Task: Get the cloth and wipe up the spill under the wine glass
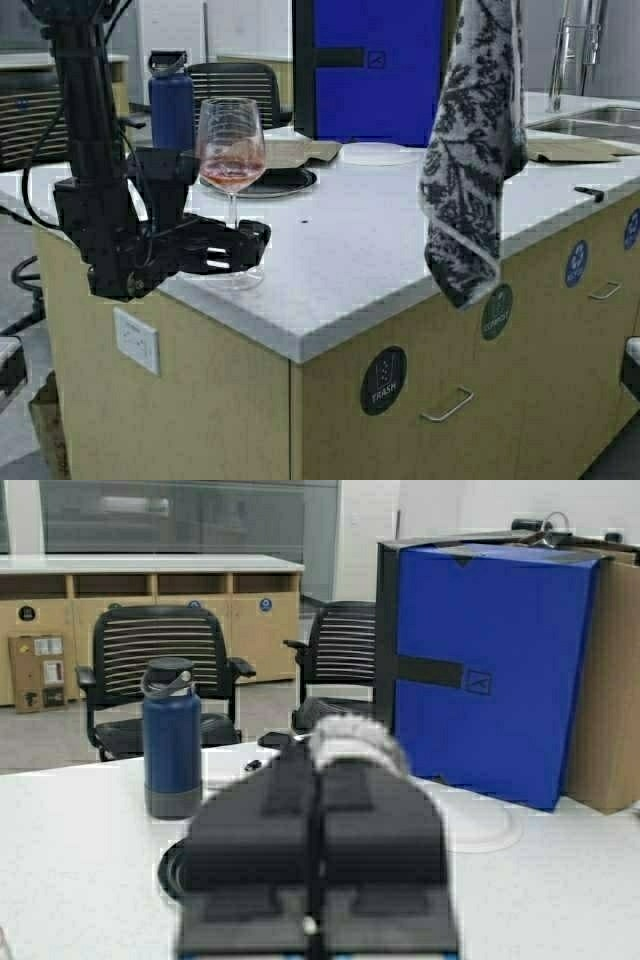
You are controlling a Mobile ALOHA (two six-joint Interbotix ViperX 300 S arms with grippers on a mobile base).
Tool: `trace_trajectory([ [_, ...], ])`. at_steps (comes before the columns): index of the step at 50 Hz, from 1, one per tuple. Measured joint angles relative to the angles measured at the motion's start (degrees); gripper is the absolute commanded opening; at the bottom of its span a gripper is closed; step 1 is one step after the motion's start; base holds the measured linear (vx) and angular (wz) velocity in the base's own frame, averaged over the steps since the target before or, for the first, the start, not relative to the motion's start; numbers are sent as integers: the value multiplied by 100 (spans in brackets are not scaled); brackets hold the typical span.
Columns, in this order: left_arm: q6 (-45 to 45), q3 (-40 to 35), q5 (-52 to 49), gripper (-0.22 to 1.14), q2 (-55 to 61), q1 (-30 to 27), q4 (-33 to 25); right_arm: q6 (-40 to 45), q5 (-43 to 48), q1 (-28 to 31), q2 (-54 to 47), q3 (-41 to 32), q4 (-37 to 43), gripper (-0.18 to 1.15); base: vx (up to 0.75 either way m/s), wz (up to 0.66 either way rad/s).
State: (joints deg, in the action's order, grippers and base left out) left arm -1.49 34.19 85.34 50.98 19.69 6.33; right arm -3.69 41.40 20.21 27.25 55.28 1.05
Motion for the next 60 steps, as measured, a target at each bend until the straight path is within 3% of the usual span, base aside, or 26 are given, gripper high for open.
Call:
trace_trajectory([
  [13, 0, -255, -62, 96, 114, 0, -97, 0, 0, -26, 0, 0, 0, 7, 4, -3],
  [18, 0, -255, -62, 81, 114, 0, -114, 0, 0, -26, 0, 0, 0, 7, 5, -3],
  [28, 18, -132, -62, 38, 105, 0, -132, 9, 0, -18, -9, 0, 0, 7, 4, -3],
  [34, -18, 26, -35, 24, 18, 0, -123, 44, 0, -18, -132, -62, 0, 7, 4, -2],
  [43, -18, 325, 18, 15, -475, 53, -18, 281, -9, -18, -606, -694, 0, 7, 3, -2],
  [60, -18, 1020, -299, 14, -1951, 88, 9, 765, -105, 9, -2145, -2153, -35, 7, 2, 0],
])
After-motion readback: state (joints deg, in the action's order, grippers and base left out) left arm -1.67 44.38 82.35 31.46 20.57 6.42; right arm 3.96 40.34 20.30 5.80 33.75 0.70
